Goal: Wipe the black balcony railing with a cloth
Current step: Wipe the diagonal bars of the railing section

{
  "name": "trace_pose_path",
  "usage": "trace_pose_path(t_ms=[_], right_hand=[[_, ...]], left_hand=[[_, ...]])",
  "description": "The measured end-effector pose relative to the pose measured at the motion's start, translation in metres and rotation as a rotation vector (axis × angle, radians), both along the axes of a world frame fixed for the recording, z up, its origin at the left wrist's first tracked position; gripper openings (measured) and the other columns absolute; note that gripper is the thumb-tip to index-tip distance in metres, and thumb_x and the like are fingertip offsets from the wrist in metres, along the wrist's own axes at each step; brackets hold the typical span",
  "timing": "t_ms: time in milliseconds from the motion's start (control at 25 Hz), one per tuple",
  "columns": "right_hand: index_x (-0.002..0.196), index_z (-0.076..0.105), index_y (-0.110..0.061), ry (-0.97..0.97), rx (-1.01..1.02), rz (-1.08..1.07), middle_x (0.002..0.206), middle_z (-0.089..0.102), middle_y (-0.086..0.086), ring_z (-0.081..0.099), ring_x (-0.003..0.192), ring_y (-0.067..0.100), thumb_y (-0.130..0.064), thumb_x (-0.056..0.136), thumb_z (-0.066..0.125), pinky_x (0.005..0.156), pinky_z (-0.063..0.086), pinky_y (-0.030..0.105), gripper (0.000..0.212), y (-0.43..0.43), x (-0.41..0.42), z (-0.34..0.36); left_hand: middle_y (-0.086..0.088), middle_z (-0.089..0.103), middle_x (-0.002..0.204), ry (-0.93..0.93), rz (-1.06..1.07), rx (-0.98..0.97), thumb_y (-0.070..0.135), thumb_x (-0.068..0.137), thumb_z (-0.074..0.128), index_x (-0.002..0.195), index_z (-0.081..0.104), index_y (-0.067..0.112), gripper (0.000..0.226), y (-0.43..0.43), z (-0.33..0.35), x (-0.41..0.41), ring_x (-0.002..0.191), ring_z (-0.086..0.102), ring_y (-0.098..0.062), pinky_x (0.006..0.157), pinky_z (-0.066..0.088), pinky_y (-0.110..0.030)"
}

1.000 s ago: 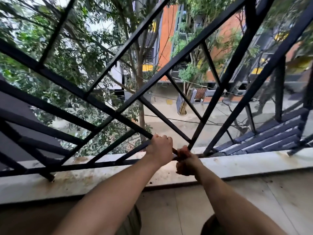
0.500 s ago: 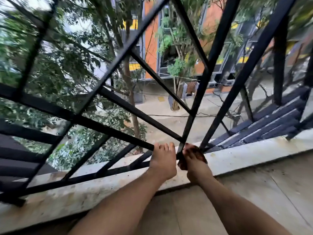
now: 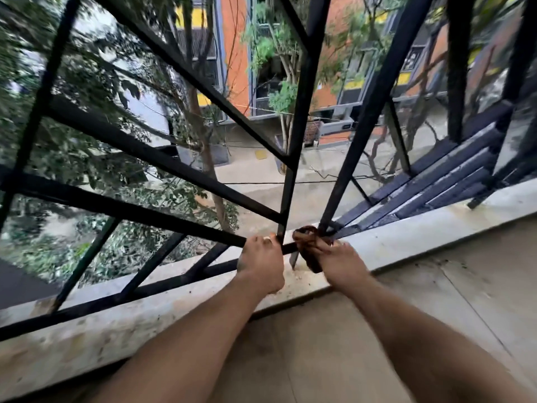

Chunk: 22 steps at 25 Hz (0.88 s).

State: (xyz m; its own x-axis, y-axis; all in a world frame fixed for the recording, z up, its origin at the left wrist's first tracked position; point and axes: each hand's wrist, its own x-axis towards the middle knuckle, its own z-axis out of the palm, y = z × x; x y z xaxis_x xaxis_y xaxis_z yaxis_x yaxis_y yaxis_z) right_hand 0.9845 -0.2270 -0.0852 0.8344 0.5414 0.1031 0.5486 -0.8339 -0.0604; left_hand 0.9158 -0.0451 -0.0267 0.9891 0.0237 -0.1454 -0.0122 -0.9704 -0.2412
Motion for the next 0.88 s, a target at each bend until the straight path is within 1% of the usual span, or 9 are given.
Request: trace_pose_path(t_ms=[120,200,320,400,480,600,680,760,880], right_hand=[[0.16,0.023,-0.023,0.28,0.063,-0.151,0.168,0.016,0.014,0.052,0.131,0.031,-0.02,0.096,0.052,0.098,0.049,0.039,0.071,0.071,-0.051,-0.02],[0.158,0.021,-0.035,0.238,-0.035,0.103,0.166,0.026,0.011,0.045,0.139,0.033,-0.034,0.095,0.043,0.1,0.045,0.035,0.067,0.053,-0.037,-0.006],[0.149,0.039,-0.041,-0.037,-0.3,0.161,0.158,0.041,-0.003,0.058,0.114,0.036,-0.035,0.096,0.036,0.081,0.048,0.037,0.053,-0.018,0.012,0.061],[0.149,0.046,-0.03,-0.279,-0.153,0.018,0.159,0.04,-0.003,0.057,0.097,0.035,-0.014,0.087,0.046,0.072,0.049,0.043,0.065,-0.019,0.006,0.093],[0.151,0.047,-0.025,-0.263,-0.011,-0.062,0.157,0.044,0.002,0.057,0.097,0.035,-0.008,0.08,0.049,0.071,0.051,0.042,0.073,0.013,-0.005,0.088],[0.141,0.056,-0.027,0.233,0.443,-0.128,0.142,0.057,0.0,0.058,0.124,0.026,-0.01,0.09,0.055,0.095,0.052,0.035,0.054,0.027,-0.008,0.074],[0.131,0.063,-0.028,0.511,0.734,-0.243,0.126,0.065,-0.007,0.061,0.118,0.012,-0.012,0.093,0.066,0.092,0.047,0.016,0.042,0.02,-0.015,0.078],[0.132,0.058,-0.033,0.702,0.852,-0.221,0.122,0.066,-0.012,0.064,0.113,0.009,-0.009,0.087,0.07,0.09,0.049,0.017,0.053,0.009,-0.022,0.09],[0.132,0.059,-0.037,0.889,0.938,-0.159,0.127,0.067,-0.016,0.065,0.118,0.009,0.0,0.068,0.055,0.093,0.052,0.028,0.074,-0.011,-0.013,0.111]], left_hand=[[-0.017,0.051,0.141,0.008,0.015,-0.016,0.038,0.092,0.048,0.148,0.034,-0.002,0.07,-0.003,-0.002,0.001,0.126,0.049,-0.031,0.105,0.032,-0.041],[-0.017,0.049,0.141,0.037,0.002,-0.006,0.035,0.092,0.048,0.148,0.034,-0.002,0.068,-0.002,0.005,-0.003,0.125,0.049,-0.031,0.105,0.032,-0.041],[-0.019,0.047,0.142,0.074,0.042,-0.054,0.037,0.085,0.051,0.149,0.031,-0.003,0.078,-0.003,0.007,-0.004,0.125,0.047,-0.032,0.107,0.032,-0.041],[-0.015,0.053,0.135,0.064,0.172,-0.143,0.04,0.079,0.051,0.142,0.041,0.001,0.076,-0.013,0.012,-0.007,0.121,0.048,-0.031,0.106,0.035,-0.04],[-0.013,0.061,0.12,-0.052,0.28,-0.252,0.036,0.083,0.05,0.125,0.055,0.007,0.052,-0.035,0.02,-0.015,0.112,0.055,-0.032,0.1,0.042,-0.042],[-0.01,0.07,0.108,-0.215,0.548,-0.817,0.033,0.098,0.044,0.111,0.058,0.017,0.025,-0.075,0.036,-0.025,0.103,0.065,-0.035,0.081,0.049,-0.039],[-0.012,0.069,0.113,-0.222,0.833,-1.466,0.046,0.104,0.043,0.115,0.056,0.018,0.033,-0.084,0.045,-0.002,0.107,0.065,-0.033,0.084,0.049,-0.037],[-0.006,0.071,0.113,-0.2,0.968,-1.958,0.046,0.1,0.056,0.111,0.063,0.026,0.023,-0.088,0.047,0.023,0.102,0.068,-0.024,0.088,0.053,-0.035],[-0.004,0.072,0.109,-0.312,1.061,-2.168,0.038,0.092,0.07,0.11,0.069,0.025,0.022,-0.104,0.035,0.048,0.09,0.07,-0.018,0.078,0.055,-0.03]])
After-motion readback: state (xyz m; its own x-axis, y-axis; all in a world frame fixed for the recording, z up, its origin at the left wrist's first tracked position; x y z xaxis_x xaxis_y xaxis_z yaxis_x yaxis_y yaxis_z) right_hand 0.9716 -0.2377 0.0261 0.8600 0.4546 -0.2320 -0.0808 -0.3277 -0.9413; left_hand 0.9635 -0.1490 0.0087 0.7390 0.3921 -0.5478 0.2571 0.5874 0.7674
